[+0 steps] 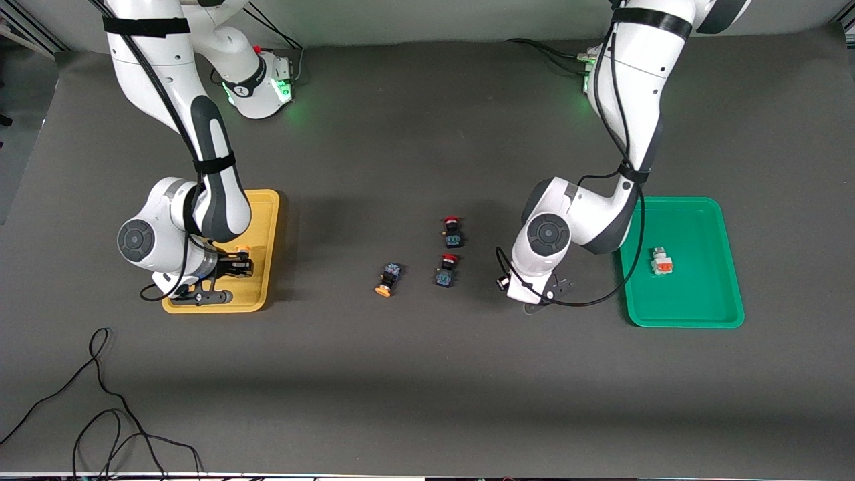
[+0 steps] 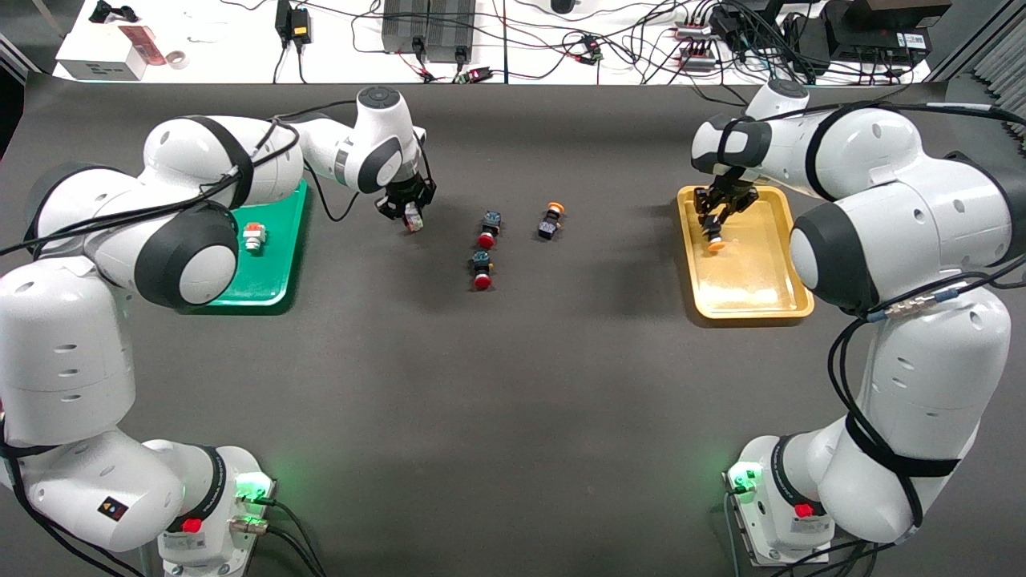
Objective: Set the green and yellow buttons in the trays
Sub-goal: 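Release the yellow button in the yellow tray while the left gripper grasps the green button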
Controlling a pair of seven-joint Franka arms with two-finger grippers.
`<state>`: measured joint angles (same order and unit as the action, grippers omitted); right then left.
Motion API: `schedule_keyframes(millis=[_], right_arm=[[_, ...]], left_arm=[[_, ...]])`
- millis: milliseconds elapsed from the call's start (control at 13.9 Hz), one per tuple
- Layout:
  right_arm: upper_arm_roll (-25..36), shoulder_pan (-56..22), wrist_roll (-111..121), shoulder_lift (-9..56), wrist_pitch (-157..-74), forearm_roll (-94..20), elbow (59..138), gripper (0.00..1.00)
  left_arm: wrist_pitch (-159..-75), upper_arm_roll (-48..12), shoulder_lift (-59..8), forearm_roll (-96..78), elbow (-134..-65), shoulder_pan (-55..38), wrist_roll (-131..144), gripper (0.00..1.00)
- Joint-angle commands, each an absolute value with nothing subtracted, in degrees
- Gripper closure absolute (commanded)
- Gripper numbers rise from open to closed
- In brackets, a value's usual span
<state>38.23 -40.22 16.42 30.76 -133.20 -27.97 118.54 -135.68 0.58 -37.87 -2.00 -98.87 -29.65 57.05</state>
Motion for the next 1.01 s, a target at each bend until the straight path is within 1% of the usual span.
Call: schedule_keyframes(millis=[0, 144, 288, 360, 432, 576, 719, 935], right_arm=[[38.6, -40.5, 17.8, 28.7, -133.3, -29.6, 118.6, 0.01], [38.9, -40.5, 17.1, 26.1, -130.4, -29.6, 118.1, 0.0], [38.8, -40.6, 14.6, 23.0, -130.0, -29.6, 118.1, 0.01], [38.5, -41.3, 12.1, 21.9, -130.1, -29.6, 118.1, 0.0], [38.6, -43.6, 8.6, 21.8, -130.2, -29.7, 118.0, 0.0], [38.6, -47.9, -1.4, 22.8, -130.3, -29.6, 115.0, 0.01], [38.4, -49.3, -5.8, 24.5, -130.3, -29.6, 111.8, 0.01], [38.2, -52.5, -14.6, 29.7, -130.3, -29.6, 106.0, 0.01]], left_arm=[[-128.6, 1.6, -34.4, -1.9, -95.6, -29.7, 57.2, 0.82], [-117.1, 1.6, -32.6, -2.1, -89.0, -29.4, 52.7, 0.82], [-108.7, 1.2, -29.5, -2.8, -85.4, -28.1, 46.7, 0.83], [-106.3, 1.2, -27.2, -3.6, -85.3, -27.3, 44.8, 0.85], [-104.5, 1.3, -25.3, -5.0, -85.8, -26.3, 42.1, 0.86], [-98.6, 1.4, -22.7, -5.7, -86.0, -21.6, 33.8, 0.86], [-94.8, 1.5, -19.0, -5.6, -88.3, -16.1, 25.0, 0.86], [-94.2, 1.8, -14.0, -4.0, -94.3, -6.5, 10.1, 0.86]])
